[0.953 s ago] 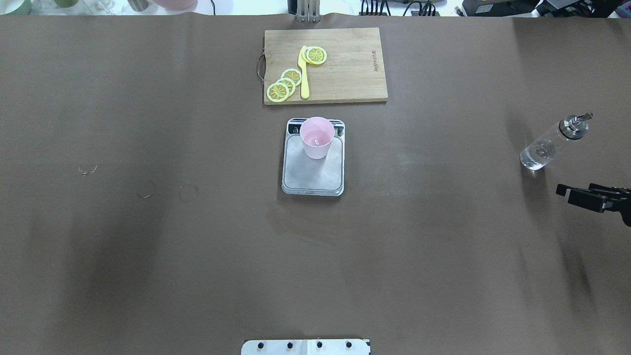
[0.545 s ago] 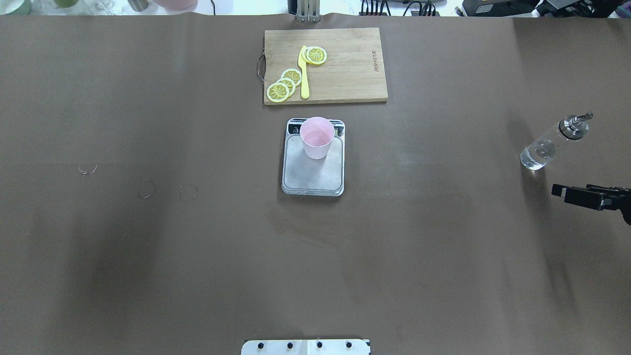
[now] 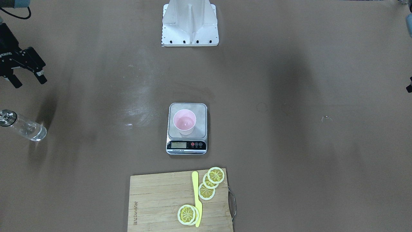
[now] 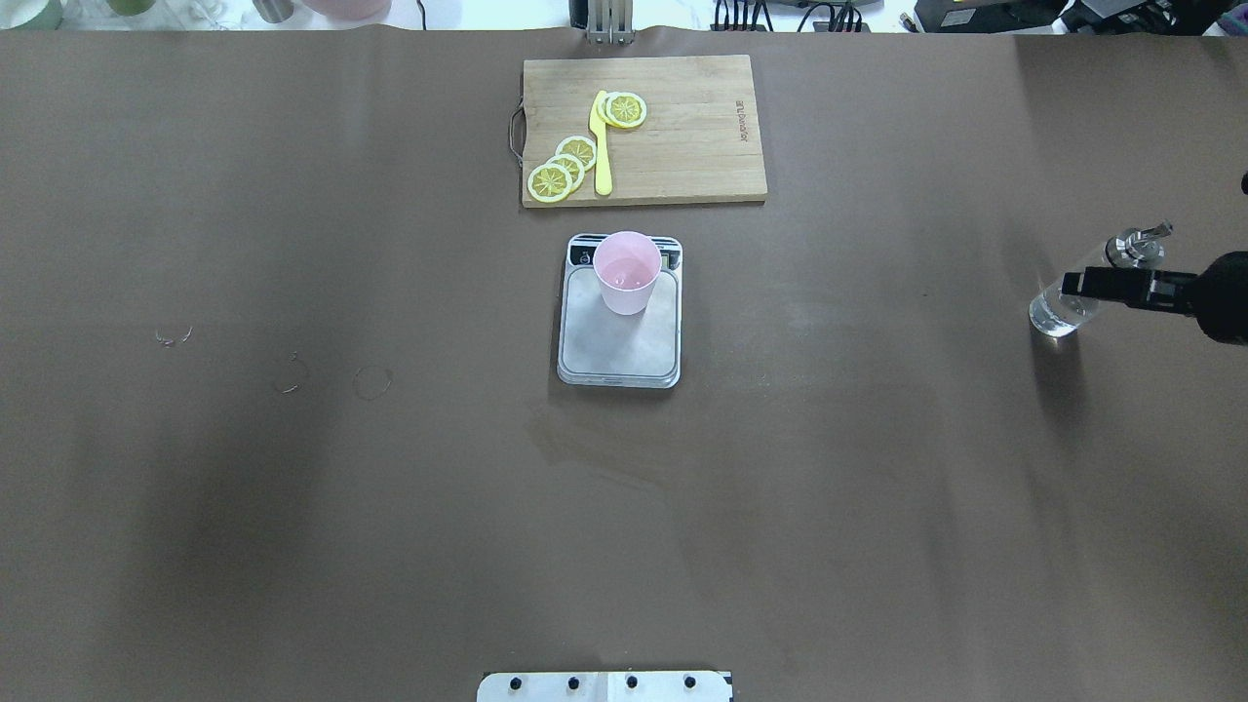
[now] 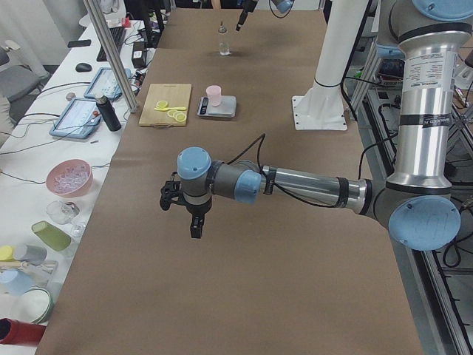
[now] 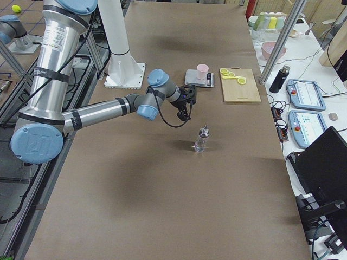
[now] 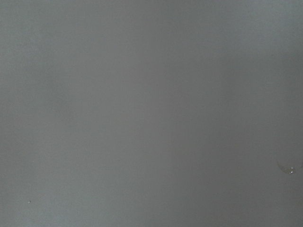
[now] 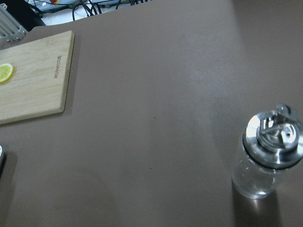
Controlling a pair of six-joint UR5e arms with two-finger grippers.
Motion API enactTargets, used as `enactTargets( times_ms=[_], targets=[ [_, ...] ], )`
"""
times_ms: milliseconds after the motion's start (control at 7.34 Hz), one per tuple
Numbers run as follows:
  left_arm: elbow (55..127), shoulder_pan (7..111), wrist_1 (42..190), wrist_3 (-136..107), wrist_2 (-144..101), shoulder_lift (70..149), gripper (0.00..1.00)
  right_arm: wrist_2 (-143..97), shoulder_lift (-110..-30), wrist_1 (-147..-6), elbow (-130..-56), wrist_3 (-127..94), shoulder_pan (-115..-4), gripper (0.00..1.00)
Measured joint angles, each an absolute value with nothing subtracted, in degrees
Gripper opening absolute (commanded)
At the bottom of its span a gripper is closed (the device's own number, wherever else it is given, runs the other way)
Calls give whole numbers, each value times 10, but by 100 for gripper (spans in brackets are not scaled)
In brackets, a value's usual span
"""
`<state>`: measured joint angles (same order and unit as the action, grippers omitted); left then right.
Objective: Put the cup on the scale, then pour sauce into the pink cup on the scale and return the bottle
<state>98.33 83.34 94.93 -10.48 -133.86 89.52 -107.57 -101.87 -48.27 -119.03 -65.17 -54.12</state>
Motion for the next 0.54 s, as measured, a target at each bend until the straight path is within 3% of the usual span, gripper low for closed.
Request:
enactTargets(
  times_ms=[545],
  targets=[
    [981, 833, 949, -105, -1339, 900, 98, -1107, -909, -656, -1160, -603, -654, 100]
  ],
)
